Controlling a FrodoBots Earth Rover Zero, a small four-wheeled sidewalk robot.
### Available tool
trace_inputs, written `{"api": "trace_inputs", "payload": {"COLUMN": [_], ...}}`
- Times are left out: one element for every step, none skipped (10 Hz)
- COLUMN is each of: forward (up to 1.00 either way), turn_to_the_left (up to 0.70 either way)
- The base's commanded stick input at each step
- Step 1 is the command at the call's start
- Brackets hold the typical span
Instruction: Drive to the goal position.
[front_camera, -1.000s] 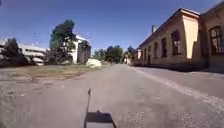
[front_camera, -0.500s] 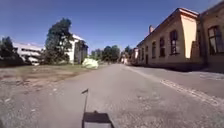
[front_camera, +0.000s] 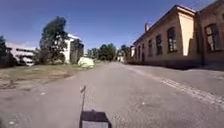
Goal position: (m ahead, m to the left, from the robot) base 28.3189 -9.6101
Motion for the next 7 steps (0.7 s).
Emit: {"api": "trace_inputs", "payload": {"forward": [0.70, 0.70, 0.70, 0.70, 0.70, 0.70, 0.70], "turn_to_the_left": [0.00, -0.01, -0.02, -0.12, -0.12, -0.11, -0.06]}}
